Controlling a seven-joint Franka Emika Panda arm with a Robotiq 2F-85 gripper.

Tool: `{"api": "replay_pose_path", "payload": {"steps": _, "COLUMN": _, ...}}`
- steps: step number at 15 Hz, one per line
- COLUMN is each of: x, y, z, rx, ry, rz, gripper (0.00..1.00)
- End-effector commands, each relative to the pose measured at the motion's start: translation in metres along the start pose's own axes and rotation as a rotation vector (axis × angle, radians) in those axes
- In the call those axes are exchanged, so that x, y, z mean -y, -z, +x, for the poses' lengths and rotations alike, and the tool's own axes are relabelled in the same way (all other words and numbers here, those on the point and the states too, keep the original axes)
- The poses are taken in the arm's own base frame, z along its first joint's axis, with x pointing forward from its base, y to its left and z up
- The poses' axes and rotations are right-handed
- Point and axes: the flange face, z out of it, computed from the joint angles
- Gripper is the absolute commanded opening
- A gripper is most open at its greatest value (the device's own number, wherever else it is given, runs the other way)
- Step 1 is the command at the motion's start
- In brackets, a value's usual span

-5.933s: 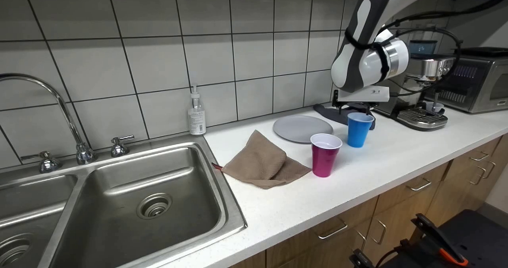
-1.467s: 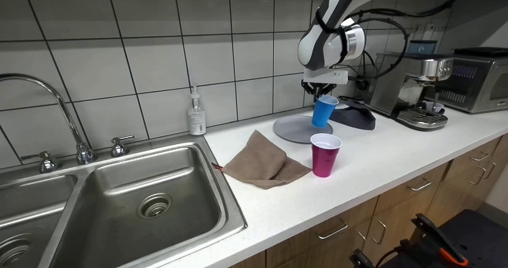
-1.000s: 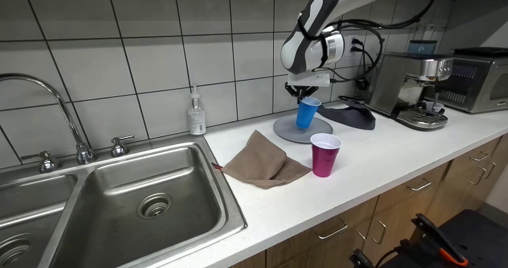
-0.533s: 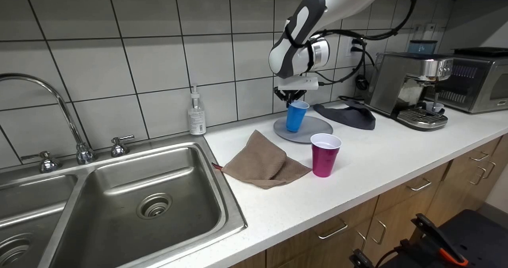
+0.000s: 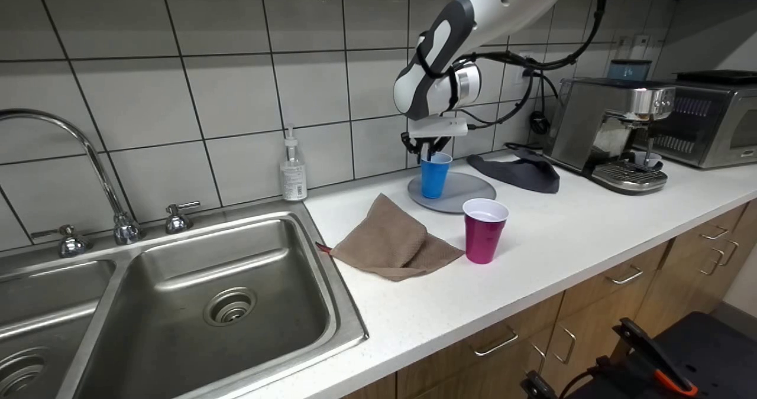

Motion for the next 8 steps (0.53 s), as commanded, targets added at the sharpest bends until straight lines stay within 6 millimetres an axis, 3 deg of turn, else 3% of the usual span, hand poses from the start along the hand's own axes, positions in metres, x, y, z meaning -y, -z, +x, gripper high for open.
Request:
{"api": "replay_pose_path", "payload": {"steps": 1, "x": -0.002, "y": 0.006, "z": 0.012, "rx": 0.01, "ry": 0.017, "rz": 0.024, "gripper": 0.59}}
{"api": "replay_pose_path", "payload": {"steps": 6, "x": -0.005, "y": 0.017, "z": 0.014, "rx": -0.006, "ry": 0.028, "rz": 0.04, "gripper": 0.98}}
{"api": "replay_pose_path", "payload": {"steps": 8, "x": -0.005, "y": 0.021, "z": 0.013, "rx": -0.008, "ry": 0.032, "rz": 0.047, "gripper": 1.0}}
